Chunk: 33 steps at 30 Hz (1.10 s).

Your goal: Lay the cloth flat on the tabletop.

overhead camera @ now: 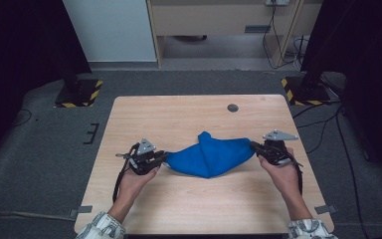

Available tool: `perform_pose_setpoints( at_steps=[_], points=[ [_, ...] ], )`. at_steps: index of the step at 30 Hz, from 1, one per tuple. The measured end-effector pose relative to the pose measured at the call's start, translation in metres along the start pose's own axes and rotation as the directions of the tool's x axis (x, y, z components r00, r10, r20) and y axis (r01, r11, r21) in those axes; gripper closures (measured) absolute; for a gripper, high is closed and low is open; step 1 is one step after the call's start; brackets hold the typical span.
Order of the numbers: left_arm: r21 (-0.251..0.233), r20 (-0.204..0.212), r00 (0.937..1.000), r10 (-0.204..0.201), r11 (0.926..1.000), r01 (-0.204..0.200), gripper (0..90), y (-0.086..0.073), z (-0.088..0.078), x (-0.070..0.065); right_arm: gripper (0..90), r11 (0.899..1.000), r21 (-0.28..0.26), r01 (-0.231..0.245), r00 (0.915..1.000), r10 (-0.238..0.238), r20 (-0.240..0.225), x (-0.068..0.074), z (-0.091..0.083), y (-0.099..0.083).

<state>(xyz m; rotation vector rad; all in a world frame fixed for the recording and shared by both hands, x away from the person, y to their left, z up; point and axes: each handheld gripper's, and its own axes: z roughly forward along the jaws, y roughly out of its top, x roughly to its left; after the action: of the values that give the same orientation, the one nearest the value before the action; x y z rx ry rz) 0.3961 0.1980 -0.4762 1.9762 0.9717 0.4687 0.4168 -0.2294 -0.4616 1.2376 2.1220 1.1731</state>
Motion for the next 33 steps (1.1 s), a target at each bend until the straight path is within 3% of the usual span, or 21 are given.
perform_pose_setpoints(
  at_steps=[5, 9, 11, 12, 14, 21, 26, 33],
  points=[
    [-0.047, 0.000, 1.0000, 0.002, 0.9989, -0.002, 53.1, 0.017, 0.004, -0.001, 88.0, 1.000, 0.010, 0.001, 1.0000, -0.001, -0.001, 0.000, 0.002, -0.001],
    [-0.060, 0.016, 0.9996, 0.022, 0.9980, -0.021, 47.3, 0.037, 0.029, -0.003, 87.9, 1.000, 0.012, 0.010, 0.9999, -0.010, -0.002, 0.000, 0.005, 0.000],
    [-0.052, 0.029, 0.9995, 0.015, 0.9985, -0.014, 46.6, 0.047, 0.052, -0.005, 87.9, 1.000, 0.012, 0.014, 0.9999, -0.014, -0.003, 0.000, 0.007, 0.001],
    [-0.052, 0.029, 0.9995, 0.015, 0.9985, -0.014, 46.6, 0.047, 0.052, -0.005, 87.9, 1.000, 0.012, 0.014, 0.9999, -0.014, -0.003, 0.000, 0.007, 0.001],
    [-0.028, 0.034, 0.9992, 0.020, 0.9994, -0.019, 45.5, 0.054, 0.073, -0.010, 87.9, 1.000, 0.016, 0.013, 0.9999, -0.013, -0.006, 0.000, 0.010, 0.002],
    [-0.001, 0.058, 0.9961, 0.067, 0.9978, -0.067, 45.4, 0.059, 0.107, -0.023, 87.9, 1.000, 0.026, 0.018, 0.9997, -0.018, -0.015, 0.003, 0.016, 0.001],
    [0.010, 0.062, 0.9966, 0.054, 0.9984, -0.055, 43.8, 0.057, 0.131, -0.027, 87.9, 1.000, 0.021, 0.022, 0.9996, -0.022, -0.018, 0.003, 0.017, 0.001],
    [0.019, 0.054, 0.9982, 0.026, 0.9994, -0.027, 41.1, 0.057, 0.146, -0.023, 87.9, 1.000, 0.024, 0.015, 0.9997, -0.015, -0.020, 0.000, 0.018, -0.001]
  ],
)
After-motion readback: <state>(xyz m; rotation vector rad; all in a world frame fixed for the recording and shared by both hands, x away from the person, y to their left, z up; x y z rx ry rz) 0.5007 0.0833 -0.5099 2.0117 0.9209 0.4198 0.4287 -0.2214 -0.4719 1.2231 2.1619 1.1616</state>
